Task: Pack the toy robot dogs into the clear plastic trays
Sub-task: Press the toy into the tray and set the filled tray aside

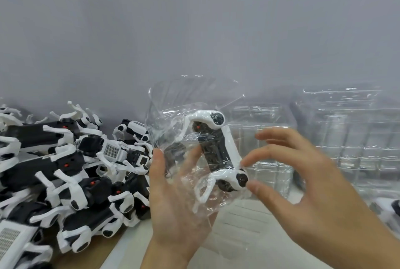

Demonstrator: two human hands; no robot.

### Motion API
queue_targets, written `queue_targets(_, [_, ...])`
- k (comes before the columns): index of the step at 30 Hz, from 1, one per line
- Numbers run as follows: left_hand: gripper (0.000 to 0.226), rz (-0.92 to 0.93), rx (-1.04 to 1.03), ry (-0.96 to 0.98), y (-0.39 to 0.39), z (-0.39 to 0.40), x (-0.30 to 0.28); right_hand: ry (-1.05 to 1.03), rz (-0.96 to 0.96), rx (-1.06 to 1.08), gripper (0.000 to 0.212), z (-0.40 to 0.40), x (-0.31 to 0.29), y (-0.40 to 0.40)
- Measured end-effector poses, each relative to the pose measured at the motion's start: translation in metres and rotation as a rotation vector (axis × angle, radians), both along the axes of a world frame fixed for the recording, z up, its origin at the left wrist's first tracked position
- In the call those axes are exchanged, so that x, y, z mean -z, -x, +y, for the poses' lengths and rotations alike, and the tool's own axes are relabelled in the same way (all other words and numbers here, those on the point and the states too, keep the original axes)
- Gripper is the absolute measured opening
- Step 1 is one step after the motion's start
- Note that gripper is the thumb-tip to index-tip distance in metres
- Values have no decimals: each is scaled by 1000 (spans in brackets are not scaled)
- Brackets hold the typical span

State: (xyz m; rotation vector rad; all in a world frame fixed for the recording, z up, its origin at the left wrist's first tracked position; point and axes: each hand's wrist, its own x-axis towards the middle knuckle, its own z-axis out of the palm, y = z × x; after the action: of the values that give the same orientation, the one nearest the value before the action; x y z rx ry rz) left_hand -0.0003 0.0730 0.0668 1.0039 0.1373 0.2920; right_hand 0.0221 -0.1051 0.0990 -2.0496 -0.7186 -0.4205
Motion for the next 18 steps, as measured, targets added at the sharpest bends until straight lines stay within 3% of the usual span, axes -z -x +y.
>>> queue_targets(4, [86, -30, 75, -96, 1, 2, 4, -132, -82, 79, 11, 4, -2, 0])
queue_targets(11, [76, -48, 369, -9, -1, -3, 2, -269, -292, 223, 18, 19, -5, 4])
queue_targets(15, [92, -22, 345, -21, -6, -3, 8, -310, -303, 208, 18, 18, -4, 2])
queue_targets(18, [81, -89, 340, -15, -9, -2, 13, -338, -293, 191, 21, 18, -4, 1])
